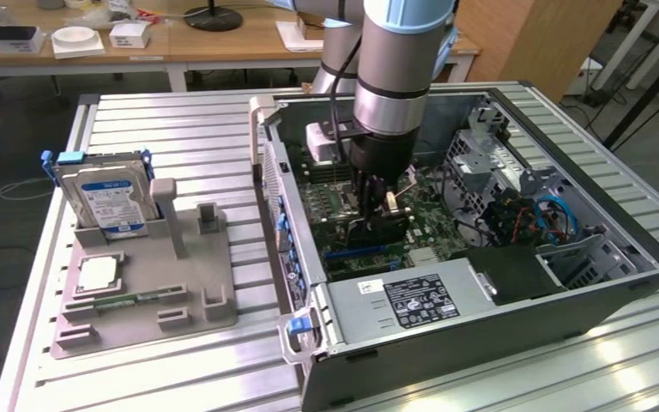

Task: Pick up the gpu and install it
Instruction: 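Insert the gpu into the slot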

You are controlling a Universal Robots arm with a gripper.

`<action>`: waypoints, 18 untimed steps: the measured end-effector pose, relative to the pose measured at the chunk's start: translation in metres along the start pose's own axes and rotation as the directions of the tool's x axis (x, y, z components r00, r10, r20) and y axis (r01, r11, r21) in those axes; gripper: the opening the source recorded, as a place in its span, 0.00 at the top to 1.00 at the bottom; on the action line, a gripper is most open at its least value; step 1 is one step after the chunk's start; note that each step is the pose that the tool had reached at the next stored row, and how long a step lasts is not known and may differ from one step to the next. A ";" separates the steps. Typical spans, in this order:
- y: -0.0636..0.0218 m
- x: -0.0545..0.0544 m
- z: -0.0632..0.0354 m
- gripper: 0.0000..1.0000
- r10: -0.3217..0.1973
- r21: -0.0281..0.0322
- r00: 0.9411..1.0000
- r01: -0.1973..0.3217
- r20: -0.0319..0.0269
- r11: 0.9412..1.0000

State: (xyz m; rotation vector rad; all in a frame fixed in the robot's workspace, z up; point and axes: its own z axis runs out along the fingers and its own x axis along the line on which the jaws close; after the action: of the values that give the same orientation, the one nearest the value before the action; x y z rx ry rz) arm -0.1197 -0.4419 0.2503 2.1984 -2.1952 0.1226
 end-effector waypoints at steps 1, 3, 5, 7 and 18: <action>0.0003 0.000 0.0001 0.74 0.000 0.000 1.000 0.000 0.000 1.000; 0.0009 0.000 0.0001 0.74 0.000 0.000 1.000 0.000 0.000 1.000; 0.0014 0.000 0.0001 0.74 0.000 0.000 1.000 0.000 0.000 1.000; 0.0014 -0.001 0.0000 0.74 0.000 0.000 1.000 0.000 0.000 1.000; 0.0015 -0.001 0.0001 0.74 0.000 0.000 1.000 0.000 0.002 1.000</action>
State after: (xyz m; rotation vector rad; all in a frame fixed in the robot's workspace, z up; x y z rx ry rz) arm -0.1212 -0.4411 0.2500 2.1992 -2.1962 0.1208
